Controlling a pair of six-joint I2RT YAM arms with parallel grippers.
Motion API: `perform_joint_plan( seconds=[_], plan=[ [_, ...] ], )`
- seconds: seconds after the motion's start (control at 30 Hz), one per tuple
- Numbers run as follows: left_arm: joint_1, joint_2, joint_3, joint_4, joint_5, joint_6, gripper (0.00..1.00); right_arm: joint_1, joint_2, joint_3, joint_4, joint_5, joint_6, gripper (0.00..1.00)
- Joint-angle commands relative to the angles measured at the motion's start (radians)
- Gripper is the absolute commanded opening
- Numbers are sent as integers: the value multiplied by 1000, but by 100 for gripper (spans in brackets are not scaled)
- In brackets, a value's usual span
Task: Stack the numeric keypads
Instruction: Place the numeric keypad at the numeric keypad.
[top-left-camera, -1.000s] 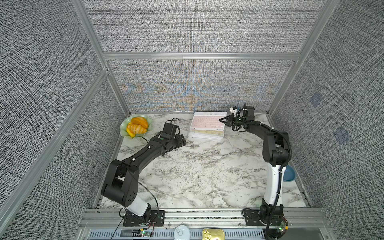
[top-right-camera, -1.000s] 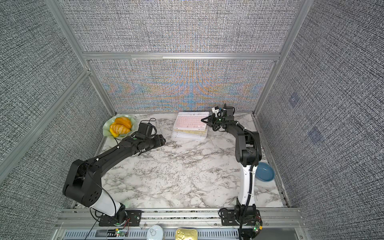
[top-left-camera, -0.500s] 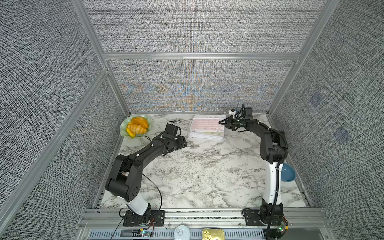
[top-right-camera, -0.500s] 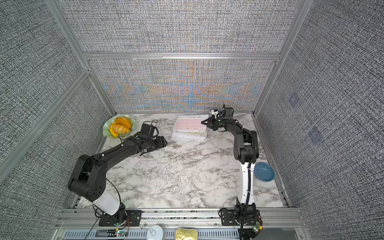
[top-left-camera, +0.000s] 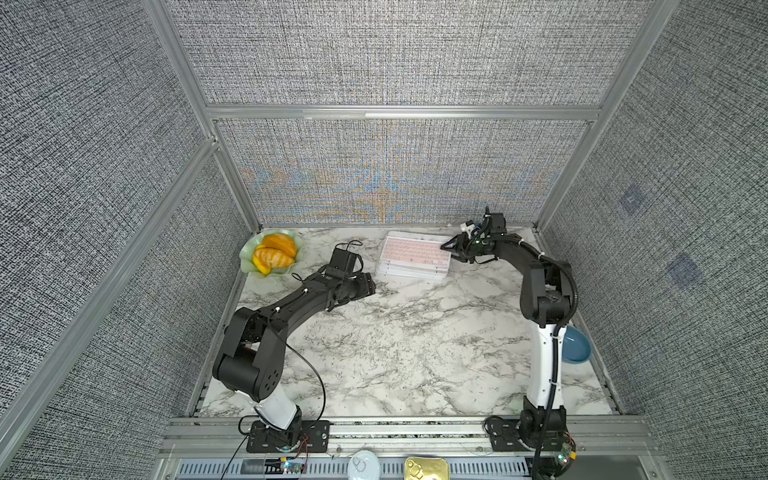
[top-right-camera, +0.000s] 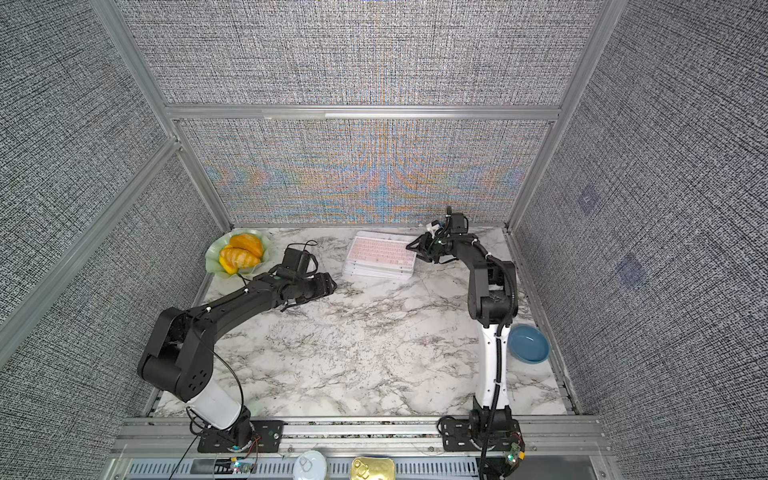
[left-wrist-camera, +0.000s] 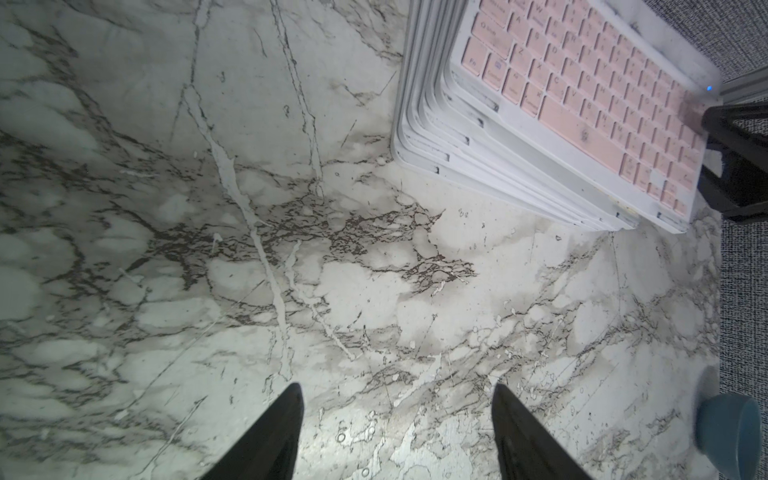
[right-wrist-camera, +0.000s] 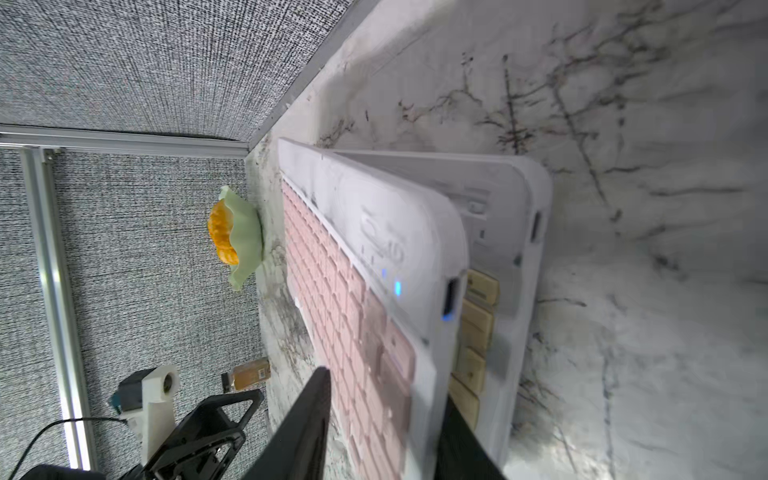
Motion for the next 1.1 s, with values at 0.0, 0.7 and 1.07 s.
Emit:
perform_joint_plan(
  seconds=[0.0, 0.7, 1.07],
  plan=[
    [0, 4, -5, 14, 4, 2, 73, 1, -9, 23, -85, 78, -65, 40],
    [1, -199, -71, 34, -287, 31, 73, -5, -407, -290, -28, 423, -152, 45],
    [6, -391, -256, 249, -725, 160, 81, -5, -998, -905, 247, 828, -218, 47]
  ],
)
